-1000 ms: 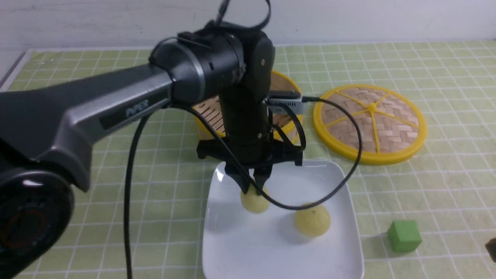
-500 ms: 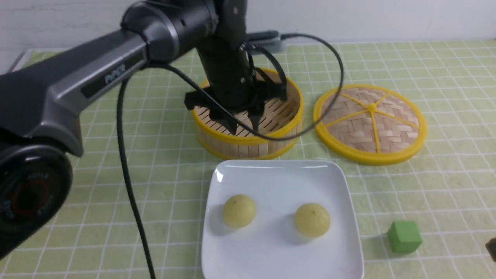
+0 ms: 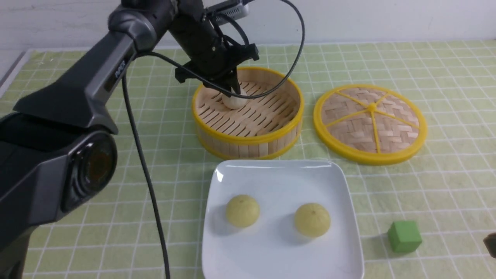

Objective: Put the steamed buns into the plate on the green tablecloth.
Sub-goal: 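Reach into the bamboo steamer and grasp a bun with the left gripper, then carry the bun from the bamboo steamer to the plate with the left gripper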

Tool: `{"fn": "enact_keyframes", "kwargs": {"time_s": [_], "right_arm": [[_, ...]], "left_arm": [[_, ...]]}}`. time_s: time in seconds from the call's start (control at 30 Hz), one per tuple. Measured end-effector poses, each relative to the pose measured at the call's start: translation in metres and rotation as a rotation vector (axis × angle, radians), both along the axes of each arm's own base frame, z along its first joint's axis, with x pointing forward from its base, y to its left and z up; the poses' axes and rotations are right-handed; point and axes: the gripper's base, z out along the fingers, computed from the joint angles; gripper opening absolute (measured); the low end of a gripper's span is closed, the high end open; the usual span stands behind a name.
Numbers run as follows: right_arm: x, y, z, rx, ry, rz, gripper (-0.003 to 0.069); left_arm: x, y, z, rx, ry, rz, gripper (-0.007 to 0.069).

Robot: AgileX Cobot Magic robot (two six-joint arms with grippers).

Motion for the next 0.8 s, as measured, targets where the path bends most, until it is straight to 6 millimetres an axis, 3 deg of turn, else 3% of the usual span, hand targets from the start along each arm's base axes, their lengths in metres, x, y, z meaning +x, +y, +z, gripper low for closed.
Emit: {"fn": "enact_keyframes", "kwargs": {"time_s": [0.17, 0.37, 0.5, 0.63, 0.7, 0.8], "right_arm": [[0.000, 0.000, 0.000, 0.000, -0.001, 0.000, 0.0015], [0.000, 0.000, 0.000, 0.000, -0.001, 0.001, 0.0020], [0.000, 0.000, 0.000, 0.001, -0.003, 0.000, 0.0020], [0.000, 0.000, 0.000, 0.001, -0.003, 0.000, 0.0027], [0.000, 0.000, 0.000, 0.001, -0.003, 0.000, 0.0028], [0.000, 0.000, 0.000, -0.001, 0.001, 0.001, 0.0031]], "left_arm": [[0.015, 0.000, -0.017, 0.020, -0.075, 0.026, 0.0442], [0.023, -0.002, -0.036, 0.050, -0.113, -0.012, 0.0501], [0.026, -0.006, -0.058, 0.093, -0.109, -0.077, 0.0430], [0.025, -0.009, -0.059, 0.086, -0.101, -0.089, 0.0218], [0.022, -0.009, -0.052, 0.090, -0.093, -0.094, 0.0085], [0.012, -0.004, -0.030, 0.117, -0.067, -0.112, 0.0031]]}}
